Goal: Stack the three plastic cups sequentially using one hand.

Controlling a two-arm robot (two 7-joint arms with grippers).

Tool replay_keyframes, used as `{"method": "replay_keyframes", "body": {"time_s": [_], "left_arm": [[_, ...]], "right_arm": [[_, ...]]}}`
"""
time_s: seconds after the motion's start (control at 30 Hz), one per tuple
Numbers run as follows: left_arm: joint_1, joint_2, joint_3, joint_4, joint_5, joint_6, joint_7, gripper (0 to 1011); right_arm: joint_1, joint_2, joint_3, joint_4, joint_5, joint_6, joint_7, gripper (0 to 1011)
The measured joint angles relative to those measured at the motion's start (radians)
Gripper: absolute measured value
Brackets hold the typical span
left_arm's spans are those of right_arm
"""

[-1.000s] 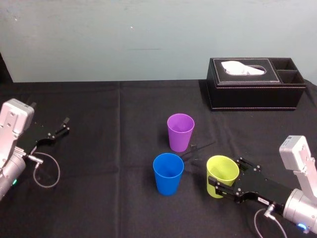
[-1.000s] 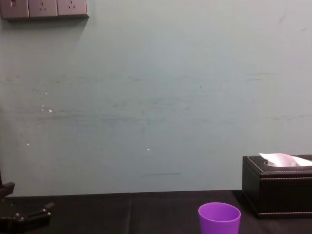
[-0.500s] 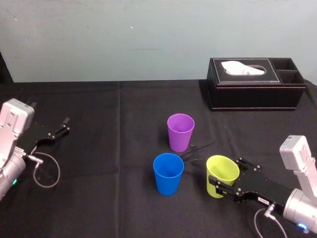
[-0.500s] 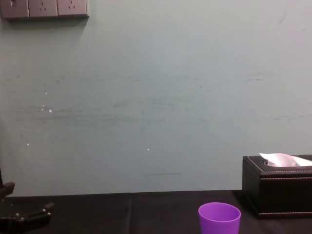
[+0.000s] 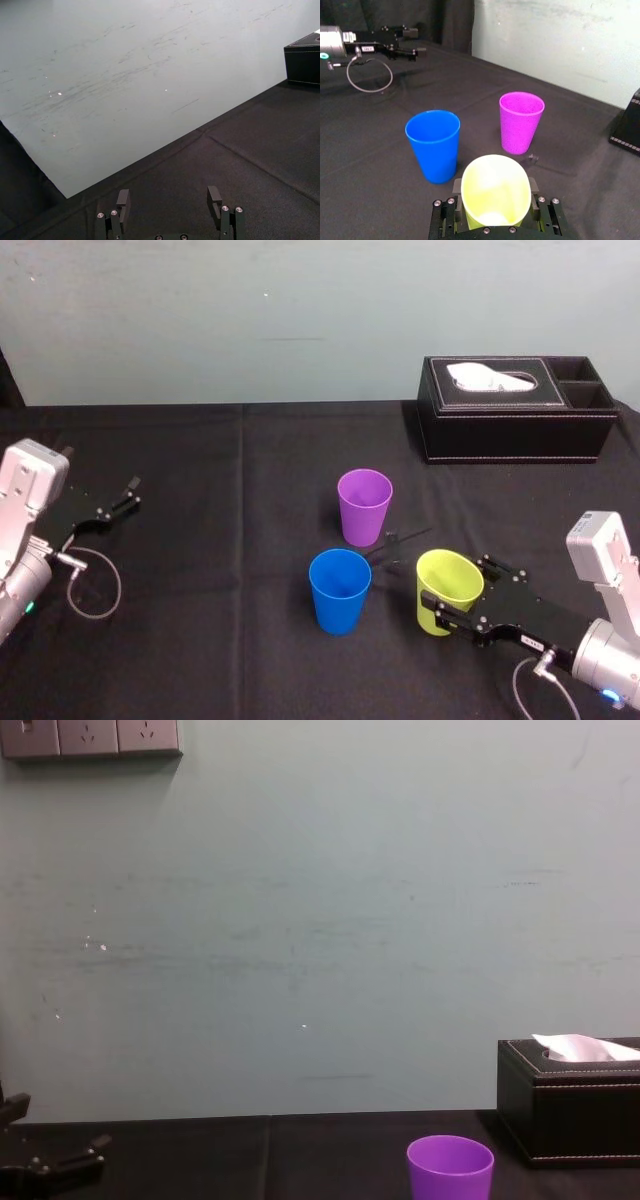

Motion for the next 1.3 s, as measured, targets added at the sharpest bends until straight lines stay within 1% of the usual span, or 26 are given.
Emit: {"method": "replay_keyframes", "body": {"time_s": [0.33, 0.57, 0.67, 0.87, 0.9, 1.1, 1.3], "left_arm": [[0.000, 0.000, 0.000, 0.000, 0.000, 0.000, 0.000, 1010], [0.000, 0.000, 0.000, 0.000, 0.000, 0.000, 0.000, 1010], [0.000, 0.000, 0.000, 0.000, 0.000, 0.000, 0.000, 1010], [0.000, 0.000, 0.000, 0.000, 0.000, 0.000, 0.000, 1010], [0.000, 0.000, 0.000, 0.000, 0.000, 0.000, 0.000, 1010], [0.000, 0.000, 0.000, 0.000, 0.000, 0.000, 0.000, 1010], [0.000, 0.000, 0.000, 0.000, 0.000, 0.000, 0.000, 1010]], "right_arm": [[-0.023, 0.002, 0.029, -0.079, -0.015, -0.006, -0.030, 738], [-0.013, -0.009, 0.048, -0.124, -0.015, 0.024, -0.051, 738], [0.008, -0.020, 0.052, -0.145, -0.008, 0.043, -0.060, 738], [0.051, -0.047, 0.048, -0.156, 0.004, 0.069, -0.073, 738], [0.065, -0.057, 0.044, -0.156, 0.007, 0.077, -0.077, 738], [0.119, -0.082, 0.019, -0.147, 0.005, 0.106, -0.091, 739], [0.183, -0.100, -0.015, -0.126, -0.016, 0.140, -0.097, 738]]}}
